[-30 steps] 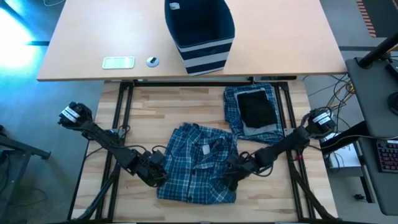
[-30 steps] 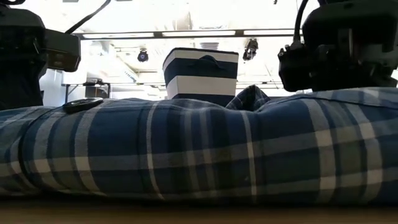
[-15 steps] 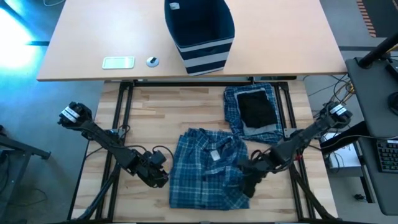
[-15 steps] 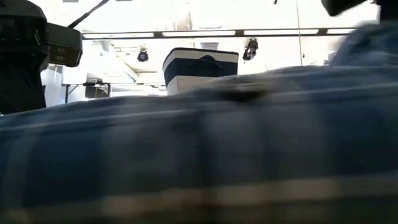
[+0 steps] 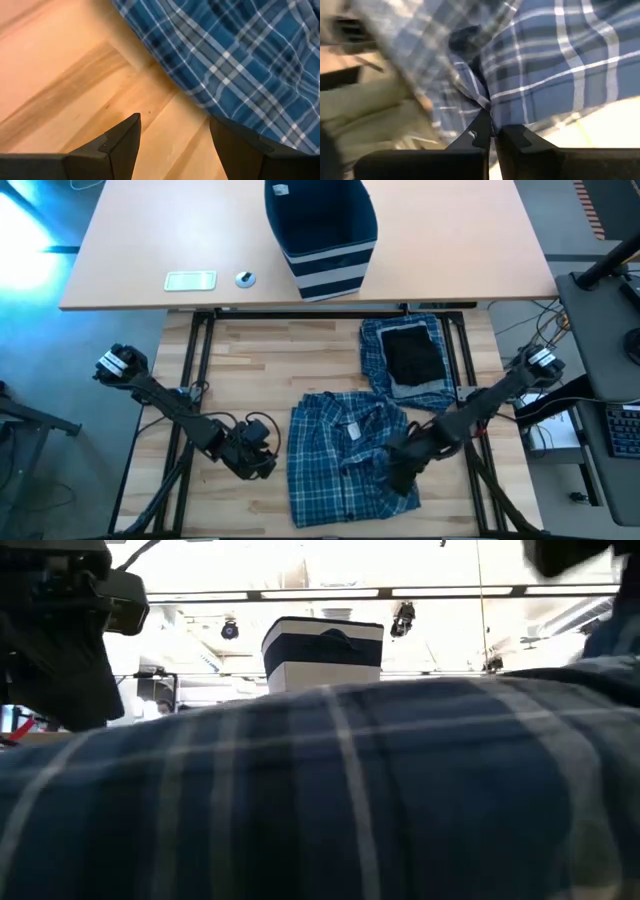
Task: Fold Laundry from Bin
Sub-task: Fold the blue patterned long sleeve
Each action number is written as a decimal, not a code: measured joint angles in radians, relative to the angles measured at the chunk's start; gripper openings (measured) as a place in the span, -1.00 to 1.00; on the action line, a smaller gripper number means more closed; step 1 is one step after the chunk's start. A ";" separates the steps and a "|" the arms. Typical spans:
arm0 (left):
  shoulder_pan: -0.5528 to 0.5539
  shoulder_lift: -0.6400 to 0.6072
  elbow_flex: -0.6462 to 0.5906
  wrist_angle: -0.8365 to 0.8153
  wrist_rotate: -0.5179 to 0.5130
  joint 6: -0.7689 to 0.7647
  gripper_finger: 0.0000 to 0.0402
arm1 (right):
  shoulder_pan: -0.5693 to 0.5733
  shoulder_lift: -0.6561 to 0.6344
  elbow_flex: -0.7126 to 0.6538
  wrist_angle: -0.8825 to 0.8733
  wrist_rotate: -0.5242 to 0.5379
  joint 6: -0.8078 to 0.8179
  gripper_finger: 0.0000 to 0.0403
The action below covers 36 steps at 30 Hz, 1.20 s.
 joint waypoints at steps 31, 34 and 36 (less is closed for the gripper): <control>0.293 0.188 -0.003 0.507 -0.111 0.378 0.09 | -0.040 -0.180 -0.188 -0.606 0.017 0.049 -0.96; 0.342 0.271 0.021 0.525 -0.077 0.441 0.02 | -0.042 -0.180 -0.174 -0.601 0.016 0.030 -0.96; 0.343 0.335 0.066 0.529 -0.049 0.506 -0.05 | -0.043 -0.180 -0.171 -0.599 0.016 0.025 -0.96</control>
